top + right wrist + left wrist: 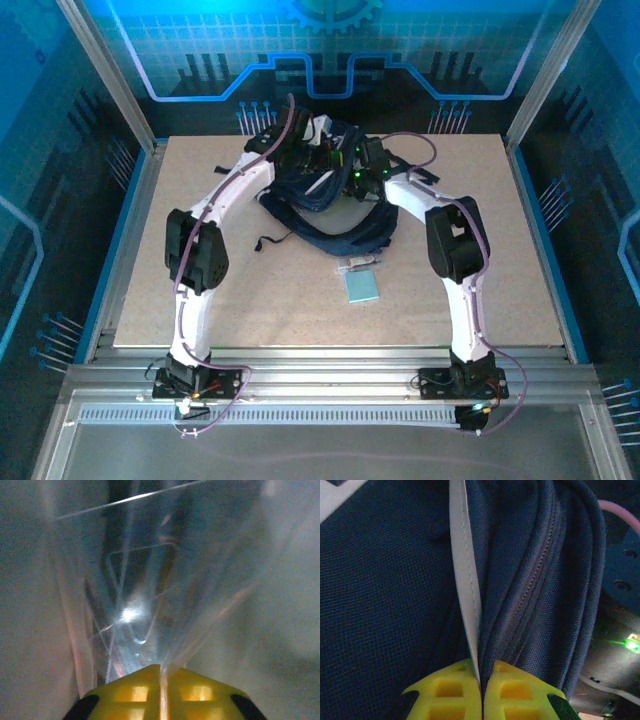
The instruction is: Pack books, pencil case, and school supplies into a backpack
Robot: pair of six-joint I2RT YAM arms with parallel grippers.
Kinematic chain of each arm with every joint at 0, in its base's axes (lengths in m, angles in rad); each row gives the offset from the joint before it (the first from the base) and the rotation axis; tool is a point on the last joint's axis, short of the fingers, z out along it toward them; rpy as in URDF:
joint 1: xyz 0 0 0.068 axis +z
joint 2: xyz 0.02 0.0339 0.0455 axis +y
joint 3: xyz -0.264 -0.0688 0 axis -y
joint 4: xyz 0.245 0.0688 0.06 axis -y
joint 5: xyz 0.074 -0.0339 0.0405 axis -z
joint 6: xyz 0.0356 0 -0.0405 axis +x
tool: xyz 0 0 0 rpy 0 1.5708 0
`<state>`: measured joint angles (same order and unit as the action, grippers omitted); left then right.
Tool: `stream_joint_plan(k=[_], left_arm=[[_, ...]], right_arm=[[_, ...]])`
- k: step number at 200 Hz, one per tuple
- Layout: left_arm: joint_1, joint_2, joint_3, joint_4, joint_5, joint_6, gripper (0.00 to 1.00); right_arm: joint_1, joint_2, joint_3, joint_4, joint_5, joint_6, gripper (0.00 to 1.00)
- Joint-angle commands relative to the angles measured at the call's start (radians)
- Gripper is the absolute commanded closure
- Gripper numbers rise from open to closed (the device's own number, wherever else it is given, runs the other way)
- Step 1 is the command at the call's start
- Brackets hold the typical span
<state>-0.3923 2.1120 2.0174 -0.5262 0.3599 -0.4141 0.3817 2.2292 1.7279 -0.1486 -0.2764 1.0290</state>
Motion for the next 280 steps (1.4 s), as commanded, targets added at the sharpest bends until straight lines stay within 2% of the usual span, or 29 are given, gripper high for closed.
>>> stream_joint_plan(k=[1, 35, 75, 78, 88, 94, 109, 117, 135, 147, 163, 190, 215, 231, 249, 270, 280], left_arm=[[-0.019, -0.095, 0.010, 0.075, 0.059, -0.059, 1.00], [-0.005, -0.092, -0.042, 0.151, 0.015, -0.114, 1.00], [0.003, -0.078, -0.109, 0.260, -0.041, -0.174, 1.00], [0.002, -0.077, -0.108, 0.263, -0.041, -0.176, 0.97], [0.004, -0.067, -0.099, 0.265, -0.031, -0.179, 0.66], [0.003, -0.061, -0.088, 0.252, -0.028, -0.177, 0.51], [0.006, -0.064, -0.072, 0.215, -0.032, -0.153, 0.28], [0.012, -0.077, -0.087, 0.205, -0.046, -0.140, 0.20], [0.043, -0.137, -0.172, 0.236, -0.076, -0.135, 0.12], [0.076, -0.183, -0.250, 0.273, -0.103, -0.138, 0.02], [0.128, -0.232, -0.349, 0.311, -0.143, -0.129, 0.01], [0.209, -0.252, -0.468, 0.349, -0.225, -0.090, 0.01], [0.261, -0.183, -0.501, 0.383, -0.245, -0.066, 0.02], [0.276, -0.110, -0.504, 0.437, -0.241, -0.055, 0.03], [0.285, -0.032, -0.453, 0.421, -0.175, -0.089, 0.07], [0.285, -0.001, -0.446, 0.385, -0.183, -0.124, 0.13], [0.285, -0.004, -0.465, 0.369, -0.193, -0.134, 0.17]], right_arm=[[-0.003, 0.007, 0.012, 0.147, -0.013, 0.074, 0.74], [-0.038, -0.154, -0.143, 0.090, -0.063, -0.014, 0.52], [-0.089, -0.400, -0.331, -0.107, -0.018, -0.178, 0.36], [-0.091, -0.417, -0.342, -0.125, -0.013, -0.191, 0.36], [-0.101, -0.472, -0.373, -0.188, 0.019, -0.229, 0.33], [-0.104, -0.505, -0.391, -0.223, 0.040, -0.252, 0.32], [-0.104, -0.579, -0.437, -0.300, 0.099, -0.293, 0.28], [-0.105, -0.615, -0.466, -0.320, 0.121, -0.305, 0.25], [-0.108, -0.678, -0.539, -0.329, 0.156, -0.313, 0.12], [-0.109, -0.699, -0.577, -0.310, 0.152, -0.320, 0.06], [-0.111, -0.691, -0.610, -0.275, 0.136, -0.320, 0.00], [-0.109, -0.595, -0.606, -0.204, 0.069, -0.319, 0.00], [-0.107, -0.506, -0.560, -0.155, 0.073, -0.328, 0.00], [-0.103, -0.452, -0.504, -0.167, 0.133, -0.342, 0.01], [-0.107, -0.391, -0.432, -0.188, 0.147, -0.350, 0.03], [-0.109, -0.331, -0.361, -0.174, 0.138, -0.354, 0.09], [-0.113, -0.297, -0.311, -0.192, 0.144, -0.359, 0.15]])
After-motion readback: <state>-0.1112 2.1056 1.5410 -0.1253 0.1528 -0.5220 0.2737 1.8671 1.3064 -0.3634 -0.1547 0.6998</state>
